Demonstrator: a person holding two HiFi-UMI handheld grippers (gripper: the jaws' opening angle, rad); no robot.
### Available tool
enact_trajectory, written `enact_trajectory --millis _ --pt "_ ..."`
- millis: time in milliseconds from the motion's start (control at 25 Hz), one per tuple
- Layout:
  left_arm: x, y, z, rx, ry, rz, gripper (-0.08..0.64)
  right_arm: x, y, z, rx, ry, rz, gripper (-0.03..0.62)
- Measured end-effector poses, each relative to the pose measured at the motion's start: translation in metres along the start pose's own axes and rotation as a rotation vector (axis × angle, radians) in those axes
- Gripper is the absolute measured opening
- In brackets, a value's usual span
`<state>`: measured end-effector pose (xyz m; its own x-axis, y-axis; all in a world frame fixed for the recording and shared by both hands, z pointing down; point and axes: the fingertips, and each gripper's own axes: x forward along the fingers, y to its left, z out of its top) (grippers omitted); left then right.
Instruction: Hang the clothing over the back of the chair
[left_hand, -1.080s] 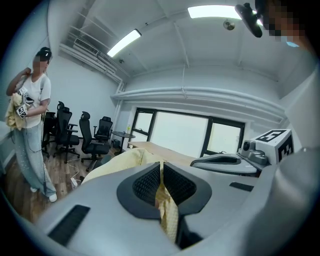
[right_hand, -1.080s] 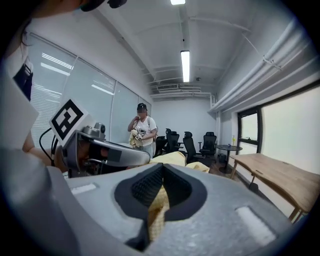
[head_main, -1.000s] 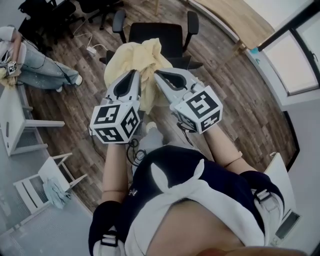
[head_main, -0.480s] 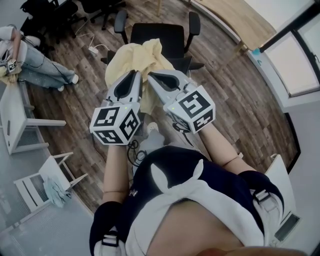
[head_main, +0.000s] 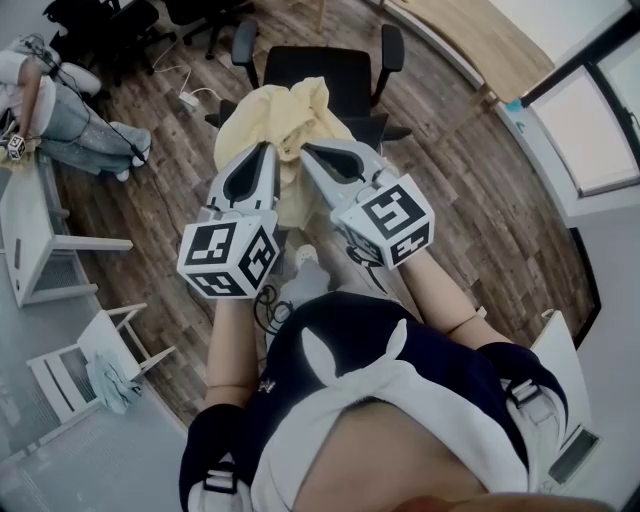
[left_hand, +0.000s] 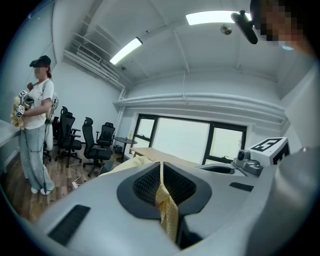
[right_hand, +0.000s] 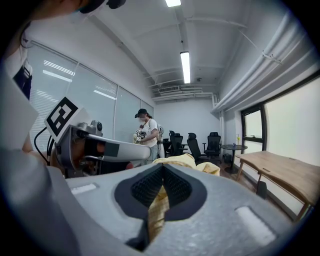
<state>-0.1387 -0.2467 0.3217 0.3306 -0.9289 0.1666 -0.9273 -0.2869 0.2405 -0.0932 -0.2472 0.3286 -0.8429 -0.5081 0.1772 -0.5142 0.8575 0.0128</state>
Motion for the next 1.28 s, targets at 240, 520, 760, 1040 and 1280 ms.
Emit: enact_trajectory --millis 240,520,760,1040,1280 --pt "-0.012 -0.003 0.007 0.048 -0.039 0.014 0.006 -0.002 0.006 0.002 -0.002 -0.015 -0.013 -0.002" --pt "-0.021 -0.013 0.002 0.037 -0.067 -0.003 0.006 -0.009 0.017 0.008 -0.002 -0.042 0.003 -0.002" --pt "-0.025 -0.02 -0.016 0.016 -0.033 -0.007 0.006 -0.019 0.022 0.004 0.007 -0.041 0.005 -0.002" --pt "-0.039 -0.022 -0.031 0.009 -0.011 -0.002 0.006 -0.026 0.035 -0.005 0.014 -0.039 -0.009 -0.002" --pt "-0.046 -0.021 -0.037 -0.006 -0.007 0.003 0.006 -0.027 0.04 -0.012 0.009 -0.03 -0.013 -0.002"
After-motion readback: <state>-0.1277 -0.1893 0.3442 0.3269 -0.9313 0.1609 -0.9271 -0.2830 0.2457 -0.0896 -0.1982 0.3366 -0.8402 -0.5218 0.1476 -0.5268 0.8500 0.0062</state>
